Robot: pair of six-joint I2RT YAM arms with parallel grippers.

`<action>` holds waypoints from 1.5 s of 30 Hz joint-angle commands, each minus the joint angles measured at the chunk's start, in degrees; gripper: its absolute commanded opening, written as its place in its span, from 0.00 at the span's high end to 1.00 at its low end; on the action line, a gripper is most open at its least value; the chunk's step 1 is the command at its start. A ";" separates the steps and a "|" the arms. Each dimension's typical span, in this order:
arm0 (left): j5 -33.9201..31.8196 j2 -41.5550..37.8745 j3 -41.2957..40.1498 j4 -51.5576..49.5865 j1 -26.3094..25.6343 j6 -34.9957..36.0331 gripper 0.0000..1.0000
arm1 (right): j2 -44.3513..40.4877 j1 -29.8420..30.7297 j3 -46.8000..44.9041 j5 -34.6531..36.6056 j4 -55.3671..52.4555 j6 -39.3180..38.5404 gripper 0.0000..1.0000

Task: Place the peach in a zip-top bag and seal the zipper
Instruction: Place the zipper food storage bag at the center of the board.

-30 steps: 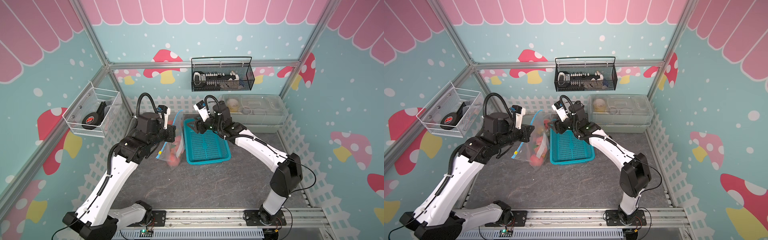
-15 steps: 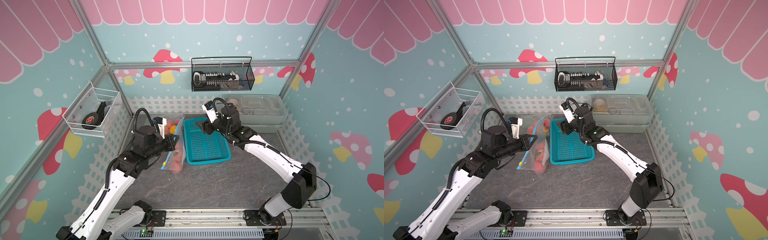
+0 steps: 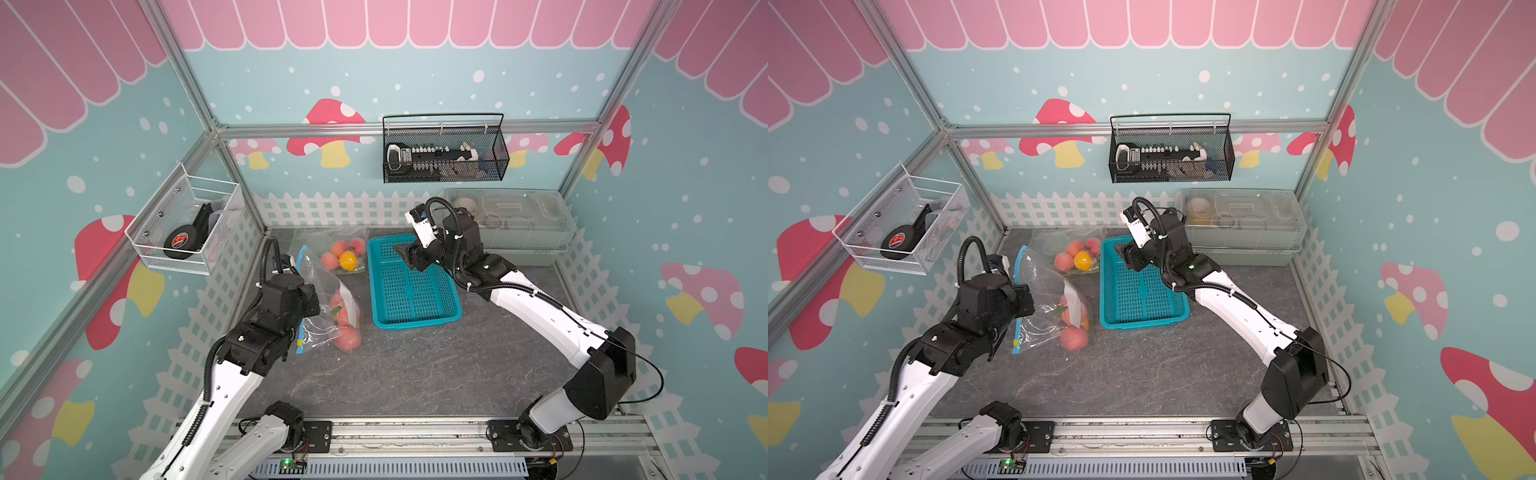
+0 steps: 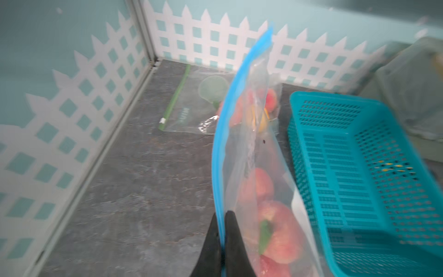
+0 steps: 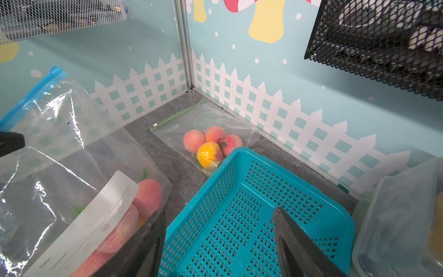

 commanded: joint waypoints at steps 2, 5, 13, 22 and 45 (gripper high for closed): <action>-8.27 1.32 -0.64 -2.89 0.81 11.88 1.00 | -1.58 -0.23 0.60 1.14 -1.11 -1.64 0.28; -7.87 1.48 -1.46 -2.75 2.06 18.88 1.00 | -1.67 -0.26 0.55 1.46 -1.21 -1.96 0.28; -3.89 0.11 -7.20 3.40 7.10 33.97 1.00 | -1.19 -0.32 0.90 1.49 -1.16 -1.96 0.28; -6.80 4.76 -8.84 8.06 11.21 45.57 1.00 | -1.04 -0.41 0.88 1.05 -1.16 -1.57 0.28; 1.11 23.48 -6.37 19.41 18.88 48.97 1.00 | -1.33 -0.69 0.49 1.16 -0.89 -1.30 0.27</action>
